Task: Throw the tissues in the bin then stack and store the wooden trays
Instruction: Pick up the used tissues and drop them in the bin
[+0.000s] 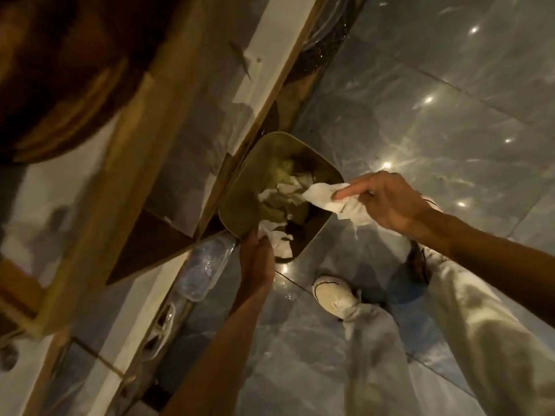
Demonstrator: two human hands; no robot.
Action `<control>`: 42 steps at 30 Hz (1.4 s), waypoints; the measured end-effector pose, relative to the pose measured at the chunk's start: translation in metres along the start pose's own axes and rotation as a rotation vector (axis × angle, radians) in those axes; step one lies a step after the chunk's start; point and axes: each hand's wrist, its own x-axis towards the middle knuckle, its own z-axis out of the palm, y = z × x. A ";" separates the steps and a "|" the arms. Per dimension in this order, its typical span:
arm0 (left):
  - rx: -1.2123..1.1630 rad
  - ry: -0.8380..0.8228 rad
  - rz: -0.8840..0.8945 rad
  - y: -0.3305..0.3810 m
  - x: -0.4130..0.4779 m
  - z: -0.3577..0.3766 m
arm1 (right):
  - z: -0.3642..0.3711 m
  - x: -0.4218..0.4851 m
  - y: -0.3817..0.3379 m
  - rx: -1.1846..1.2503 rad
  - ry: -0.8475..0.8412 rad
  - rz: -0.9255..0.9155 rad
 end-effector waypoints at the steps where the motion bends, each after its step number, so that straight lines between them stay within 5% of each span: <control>1: -0.001 -0.028 -0.002 0.000 0.002 0.005 | 0.006 0.010 0.006 -0.043 -0.019 -0.005; 6: 0.070 -0.024 0.043 0.001 0.024 0.029 | 0.033 0.044 0.012 -0.262 -0.042 -0.106; 15: 0.829 -0.070 0.252 -0.004 0.088 0.039 | 0.078 0.104 0.001 -0.809 -0.332 -0.179; 24: 0.861 -0.285 0.343 -0.018 0.105 0.034 | 0.088 0.117 0.019 -1.089 -0.501 -0.189; 31: 0.830 -0.200 0.296 -0.004 0.048 0.021 | 0.055 0.045 -0.004 -0.625 -0.190 -0.089; 36: 0.802 -0.051 0.190 0.019 -0.029 0.007 | 0.003 -0.039 -0.023 -0.420 -0.170 -0.038; 42: 0.705 -0.132 0.156 0.061 -0.148 -0.014 | -0.059 -0.125 -0.048 -0.374 -0.158 0.025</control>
